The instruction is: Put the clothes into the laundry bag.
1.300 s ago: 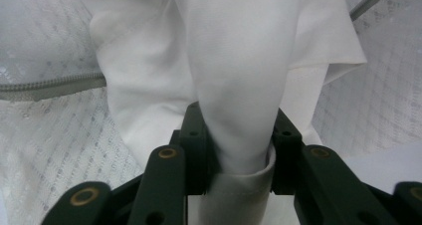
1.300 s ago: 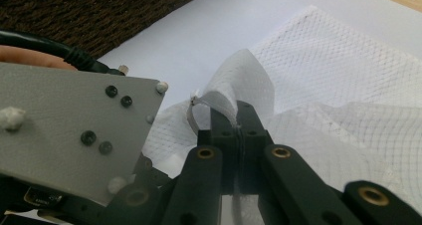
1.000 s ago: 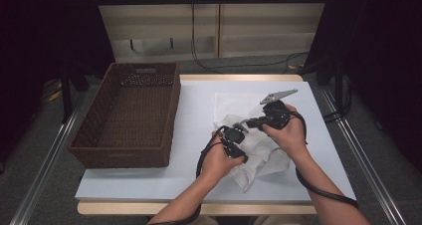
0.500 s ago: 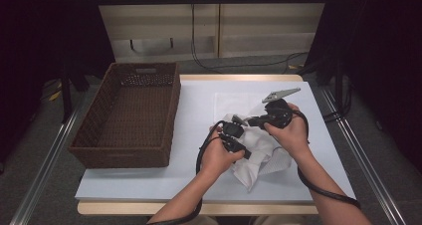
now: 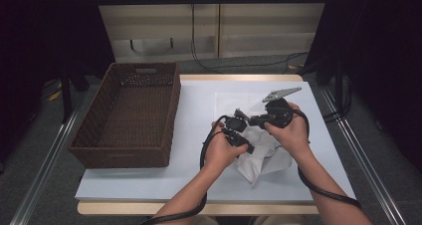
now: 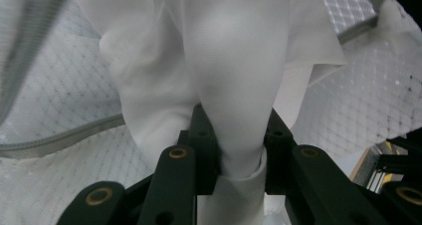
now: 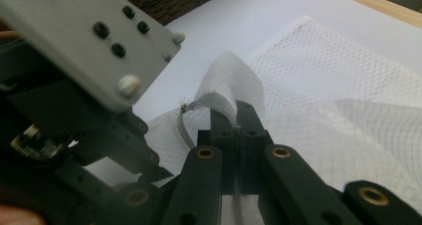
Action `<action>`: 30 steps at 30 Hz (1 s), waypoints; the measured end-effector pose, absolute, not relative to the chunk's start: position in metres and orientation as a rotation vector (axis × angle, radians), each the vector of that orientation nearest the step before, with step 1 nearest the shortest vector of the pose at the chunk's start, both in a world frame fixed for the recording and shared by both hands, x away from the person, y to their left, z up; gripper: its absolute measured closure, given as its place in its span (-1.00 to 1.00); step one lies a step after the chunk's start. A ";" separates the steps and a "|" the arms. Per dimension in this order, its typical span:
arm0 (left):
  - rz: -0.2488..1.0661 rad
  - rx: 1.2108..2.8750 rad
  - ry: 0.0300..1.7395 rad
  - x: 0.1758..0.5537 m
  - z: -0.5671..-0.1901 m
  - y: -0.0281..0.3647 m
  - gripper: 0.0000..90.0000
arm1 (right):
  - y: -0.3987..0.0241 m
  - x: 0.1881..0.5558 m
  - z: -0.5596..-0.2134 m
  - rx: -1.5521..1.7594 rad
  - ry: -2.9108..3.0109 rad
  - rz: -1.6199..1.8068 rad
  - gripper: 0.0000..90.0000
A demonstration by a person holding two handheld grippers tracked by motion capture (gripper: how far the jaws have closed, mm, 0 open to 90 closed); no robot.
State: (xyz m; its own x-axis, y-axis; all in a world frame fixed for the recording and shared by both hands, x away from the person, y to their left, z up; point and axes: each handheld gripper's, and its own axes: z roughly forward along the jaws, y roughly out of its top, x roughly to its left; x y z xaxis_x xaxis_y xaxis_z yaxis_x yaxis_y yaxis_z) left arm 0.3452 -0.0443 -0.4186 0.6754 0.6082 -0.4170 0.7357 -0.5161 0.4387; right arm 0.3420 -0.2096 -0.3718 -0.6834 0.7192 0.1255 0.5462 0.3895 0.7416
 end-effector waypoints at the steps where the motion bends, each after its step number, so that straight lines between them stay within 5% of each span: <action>1: -0.277 2.294 1.034 0.347 -0.419 -0.043 0.63 | -0.210 0.342 -0.372 1.128 2.431 1.172 0.99; 30: -0.275 2.249 1.091 0.360 -0.416 -0.033 0.63 | -0.208 0.342 -0.369 1.114 2.434 1.182 0.99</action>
